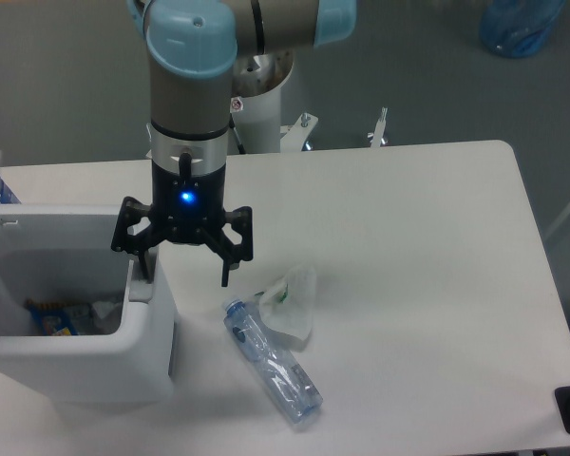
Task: Open the trash can
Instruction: 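Press the gripper fingers on the lid edge to flip the lid open, then raise the gripper away from the open trash can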
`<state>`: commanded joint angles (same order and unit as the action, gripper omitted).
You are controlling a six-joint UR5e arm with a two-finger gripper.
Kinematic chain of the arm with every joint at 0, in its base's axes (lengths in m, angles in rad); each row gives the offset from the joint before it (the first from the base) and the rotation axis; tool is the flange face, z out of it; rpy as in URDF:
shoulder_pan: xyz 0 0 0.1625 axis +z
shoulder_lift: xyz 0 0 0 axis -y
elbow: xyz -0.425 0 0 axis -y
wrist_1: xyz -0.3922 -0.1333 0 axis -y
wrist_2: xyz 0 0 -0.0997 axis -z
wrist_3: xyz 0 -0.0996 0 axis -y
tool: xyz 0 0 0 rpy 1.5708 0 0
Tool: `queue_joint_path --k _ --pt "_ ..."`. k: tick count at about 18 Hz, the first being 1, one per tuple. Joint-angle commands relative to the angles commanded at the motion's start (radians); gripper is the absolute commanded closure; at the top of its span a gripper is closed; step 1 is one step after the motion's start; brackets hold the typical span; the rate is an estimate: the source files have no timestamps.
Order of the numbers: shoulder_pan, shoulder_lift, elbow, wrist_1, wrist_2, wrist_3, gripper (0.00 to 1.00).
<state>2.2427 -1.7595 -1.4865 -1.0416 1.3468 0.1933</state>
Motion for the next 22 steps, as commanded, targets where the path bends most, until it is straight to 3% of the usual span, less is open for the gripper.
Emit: queue_joint_path --k 8,12,18,22 --pt "0.034 -0.002 0.058 0.014 0.020 0.043 0.00" --pt "0.077 0.003 0.049 0.029 0.130 0.092 0.00" --pt "0.129 0.006 0.029 -0.003 0.248 0.316 0.00" --pt "0.164 0.008 0.029 -0.051 0.264 0.400 0.00"
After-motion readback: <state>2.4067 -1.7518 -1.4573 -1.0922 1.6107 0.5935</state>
